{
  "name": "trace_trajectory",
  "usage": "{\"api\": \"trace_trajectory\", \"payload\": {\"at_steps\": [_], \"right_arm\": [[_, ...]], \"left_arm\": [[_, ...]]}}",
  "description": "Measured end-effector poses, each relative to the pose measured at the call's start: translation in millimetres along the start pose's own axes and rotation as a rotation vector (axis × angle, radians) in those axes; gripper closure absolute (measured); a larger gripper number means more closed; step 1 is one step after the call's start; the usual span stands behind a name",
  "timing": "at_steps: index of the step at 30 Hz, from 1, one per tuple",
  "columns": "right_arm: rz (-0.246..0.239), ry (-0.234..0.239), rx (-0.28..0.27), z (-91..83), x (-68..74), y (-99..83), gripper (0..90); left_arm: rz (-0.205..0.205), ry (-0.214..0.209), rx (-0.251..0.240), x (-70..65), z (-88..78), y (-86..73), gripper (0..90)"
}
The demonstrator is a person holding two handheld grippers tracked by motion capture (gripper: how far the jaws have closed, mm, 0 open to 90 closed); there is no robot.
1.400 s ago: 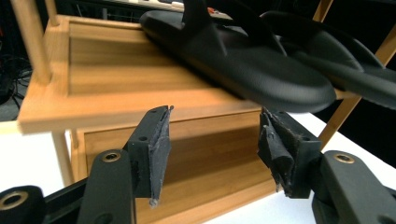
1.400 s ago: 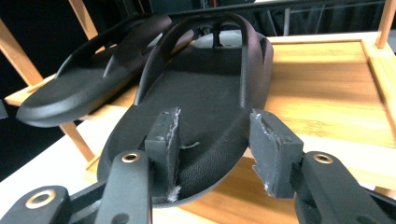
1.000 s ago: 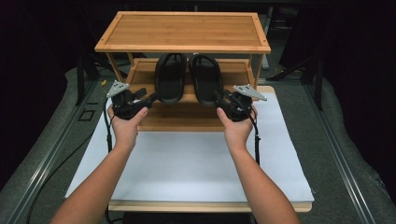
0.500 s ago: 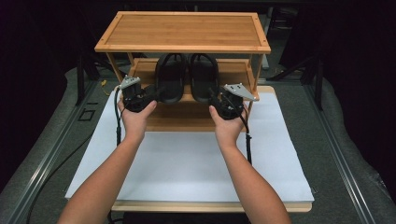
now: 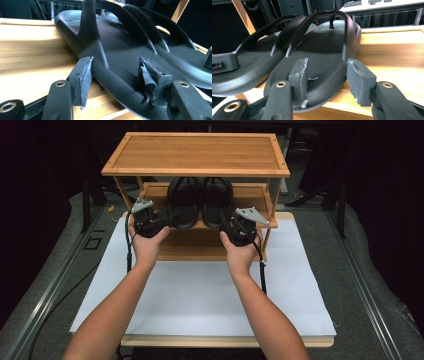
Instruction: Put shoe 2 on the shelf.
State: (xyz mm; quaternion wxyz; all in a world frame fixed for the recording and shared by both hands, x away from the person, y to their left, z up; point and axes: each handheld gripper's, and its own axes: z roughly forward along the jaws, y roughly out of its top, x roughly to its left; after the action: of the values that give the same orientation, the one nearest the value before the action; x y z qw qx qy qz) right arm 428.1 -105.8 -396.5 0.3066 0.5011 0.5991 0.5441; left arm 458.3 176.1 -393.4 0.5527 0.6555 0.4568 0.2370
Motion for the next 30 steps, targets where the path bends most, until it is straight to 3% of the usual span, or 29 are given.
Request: {"api": "trace_trajectory", "payload": {"at_steps": [11, 30], "right_arm": [[-0.010, 0.002, 0.000, 4.4, 11.4, -1.0, 50.0], [-0.001, 0.039, 0.028, 4.6, 6.7, 2.8, 47.3]], "left_arm": [[0.006, -0.007, 0.010, 1.6, 1.9, 1.7, 44.9], [-0.023, -0.002, 0.002, 1.7, 3.0, 1.9, 44.5]]}}
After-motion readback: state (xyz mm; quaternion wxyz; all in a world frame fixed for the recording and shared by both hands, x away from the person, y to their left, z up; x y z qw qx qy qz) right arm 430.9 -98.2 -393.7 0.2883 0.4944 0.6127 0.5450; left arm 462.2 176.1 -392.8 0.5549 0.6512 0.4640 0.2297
